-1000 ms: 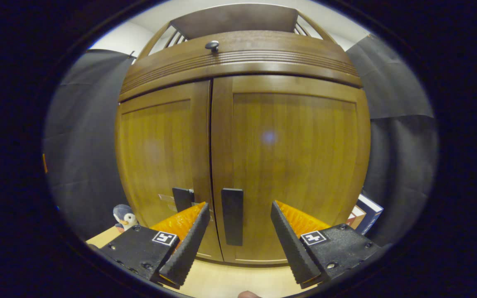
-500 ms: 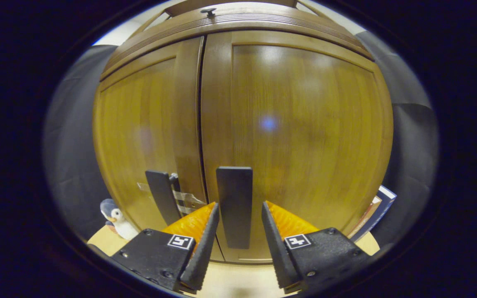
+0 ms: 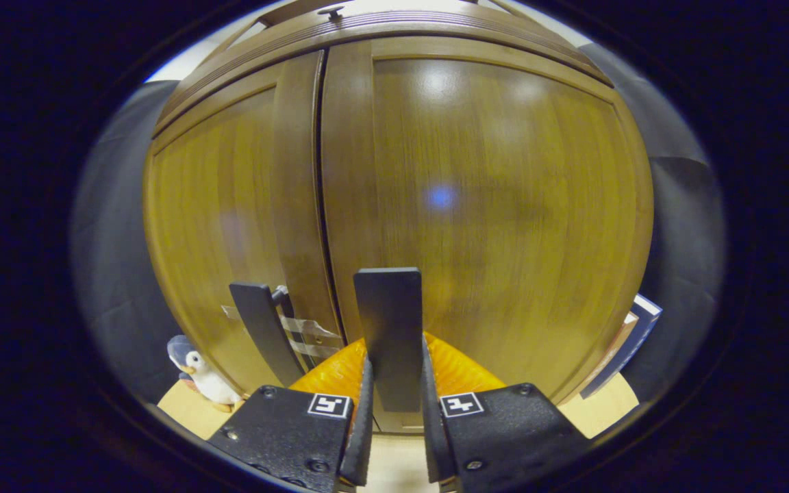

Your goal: Open the right door of the double-door shoe cabinet with the right hand, and open the left door with the left hand.

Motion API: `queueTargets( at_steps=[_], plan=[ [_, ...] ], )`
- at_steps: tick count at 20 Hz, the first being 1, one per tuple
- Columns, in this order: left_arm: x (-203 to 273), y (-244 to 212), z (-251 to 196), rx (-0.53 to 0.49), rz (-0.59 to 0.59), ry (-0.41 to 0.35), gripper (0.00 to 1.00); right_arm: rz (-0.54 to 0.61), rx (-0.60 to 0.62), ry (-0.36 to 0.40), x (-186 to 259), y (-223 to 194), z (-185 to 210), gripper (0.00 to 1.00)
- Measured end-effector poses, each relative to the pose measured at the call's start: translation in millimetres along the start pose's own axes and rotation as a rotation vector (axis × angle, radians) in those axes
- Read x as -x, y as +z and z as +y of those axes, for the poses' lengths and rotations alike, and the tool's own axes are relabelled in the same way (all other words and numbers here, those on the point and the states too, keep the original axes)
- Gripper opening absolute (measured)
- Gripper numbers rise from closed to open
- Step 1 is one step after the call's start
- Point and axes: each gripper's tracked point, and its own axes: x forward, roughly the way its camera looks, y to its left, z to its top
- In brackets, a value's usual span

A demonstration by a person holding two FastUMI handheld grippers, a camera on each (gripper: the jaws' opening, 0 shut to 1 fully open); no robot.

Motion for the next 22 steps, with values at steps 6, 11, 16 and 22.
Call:
queueTargets(
  at_steps=[6,11,16,22],
  plan=[
    [2,0,-9,0.001,-0.008,-0.037,0.96,0.009,-0.024,0.001,20,-7,-2,0.32],
    [6,-4,-14,0.007,0.007,-0.053,0.96,-0.017,-0.018,0.018,47,-14,-9,0.32],
    [7,-5,-33,0.015,0.019,-0.089,0.96,0.009,-0.021,0.065,77,-24,-18,0.30],
    [10,-6,-68,0.003,0.028,-0.156,0.96,0.009,-0.014,0.093,116,-35,-39,0.30]
  ],
)
